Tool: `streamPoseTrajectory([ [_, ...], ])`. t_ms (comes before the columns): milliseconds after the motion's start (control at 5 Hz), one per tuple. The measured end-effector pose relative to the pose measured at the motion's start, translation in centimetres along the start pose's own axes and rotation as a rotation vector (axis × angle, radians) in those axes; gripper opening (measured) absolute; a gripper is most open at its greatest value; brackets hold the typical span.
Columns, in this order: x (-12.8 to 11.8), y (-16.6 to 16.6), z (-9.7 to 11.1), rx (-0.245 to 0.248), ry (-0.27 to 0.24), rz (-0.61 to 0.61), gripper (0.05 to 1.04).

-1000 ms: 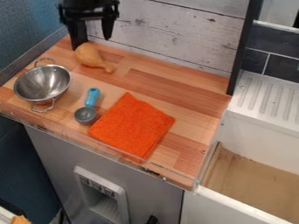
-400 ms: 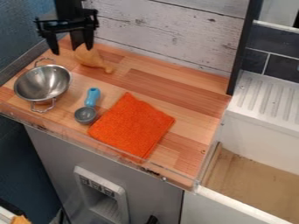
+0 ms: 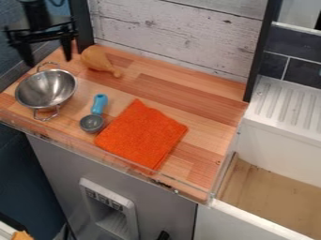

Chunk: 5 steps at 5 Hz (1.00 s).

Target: Move the silver pot to the top right of the table

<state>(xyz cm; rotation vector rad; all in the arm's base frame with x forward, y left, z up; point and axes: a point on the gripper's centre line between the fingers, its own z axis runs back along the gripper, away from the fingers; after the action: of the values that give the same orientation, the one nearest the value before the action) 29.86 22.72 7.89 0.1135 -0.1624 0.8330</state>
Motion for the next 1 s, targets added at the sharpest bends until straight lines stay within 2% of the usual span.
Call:
streamPoseTrajectory([
  [400,-0.2,3.5,-1.0,0.014,0.028,0.01,1.001],
  [600,-0.6,4.3,-2.8,0.032,0.078,0.018,1.001],
  [800,-0.5,4.7,-3.6,0.059,0.074,0.016,1.001],
  [1000,-0.9,5.0,-4.7,0.085,0.096,0.008,1.001],
])
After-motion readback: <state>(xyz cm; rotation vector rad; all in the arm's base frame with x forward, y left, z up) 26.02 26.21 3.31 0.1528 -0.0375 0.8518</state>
